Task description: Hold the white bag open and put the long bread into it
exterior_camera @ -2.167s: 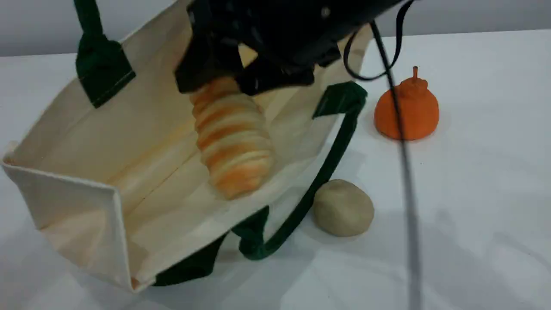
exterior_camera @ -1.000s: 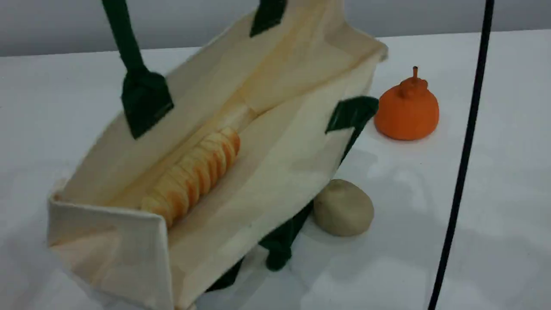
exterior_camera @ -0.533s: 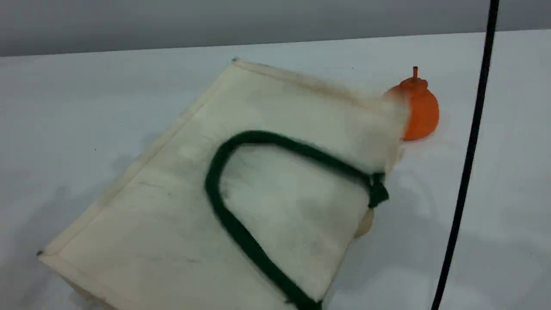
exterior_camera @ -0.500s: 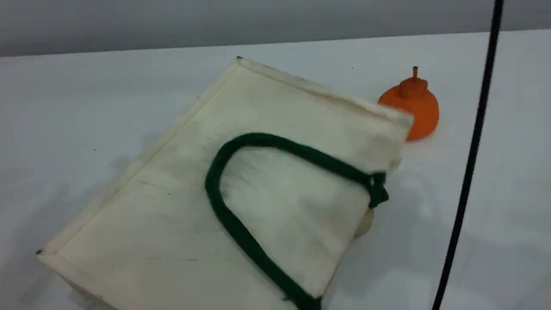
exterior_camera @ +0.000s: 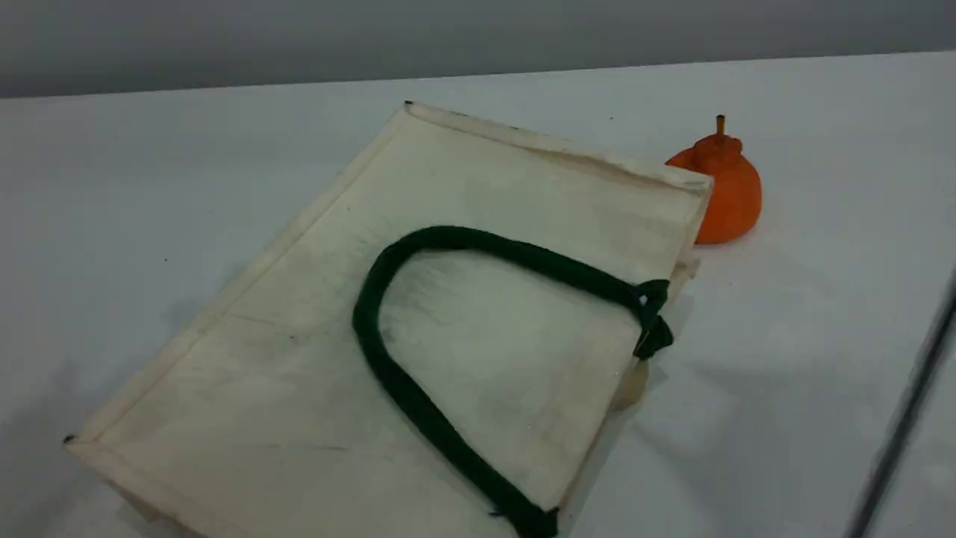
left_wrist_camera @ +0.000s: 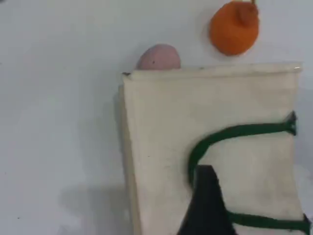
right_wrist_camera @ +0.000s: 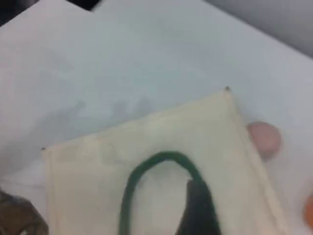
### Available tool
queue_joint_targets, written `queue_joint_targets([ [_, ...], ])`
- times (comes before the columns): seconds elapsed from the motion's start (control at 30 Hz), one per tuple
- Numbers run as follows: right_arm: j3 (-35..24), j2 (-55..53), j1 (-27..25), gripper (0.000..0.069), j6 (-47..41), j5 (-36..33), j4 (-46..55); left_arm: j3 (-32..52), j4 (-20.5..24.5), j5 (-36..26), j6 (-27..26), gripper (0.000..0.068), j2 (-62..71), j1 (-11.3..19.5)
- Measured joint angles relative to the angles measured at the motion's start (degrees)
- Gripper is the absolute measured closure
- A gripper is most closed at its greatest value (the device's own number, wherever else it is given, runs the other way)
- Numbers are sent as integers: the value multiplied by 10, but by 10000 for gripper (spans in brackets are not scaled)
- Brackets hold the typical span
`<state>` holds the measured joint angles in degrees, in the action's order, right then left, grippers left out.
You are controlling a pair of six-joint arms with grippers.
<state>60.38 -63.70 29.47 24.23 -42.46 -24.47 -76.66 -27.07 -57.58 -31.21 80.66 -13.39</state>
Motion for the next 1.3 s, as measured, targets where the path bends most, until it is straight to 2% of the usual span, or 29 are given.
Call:
queue_joint_targets([
  [0.13, 0, 59, 0, 209, -31, -50, 29, 0, -2, -50, 15, 220, -50, 0],
  [0.23, 0, 105, 0, 209, -54, -74, 49, 0, -2, -104, 41, 220, -79, 0],
  [0.33, -4, 156, 0, 209, -87, -105, 72, 1, -2, -127, 82, 220, -101, 0],
  [0.47, -25, 221, 0, 209, -129, -139, 102, 12, -3, -124, 117, 220, -132, 0],
  [0.6, -45, 293, 0, 209, -172, -171, 131, 52, -3, -124, 117, 220, -185, 0],
  [0.83, -46, 405, 0, 209, -261, -230, 207, 144, -3, -125, 123, 220, -320, 0],
  [1.13, -50, 508, 0, 209, -278, -239, 223, 238, 2, -43, 156, 220, -512, 1],
  [1.3, -107, 550, 0, 209, -288, -241, 223, 260, 47, -64, 182, 220, -573, 1],
])
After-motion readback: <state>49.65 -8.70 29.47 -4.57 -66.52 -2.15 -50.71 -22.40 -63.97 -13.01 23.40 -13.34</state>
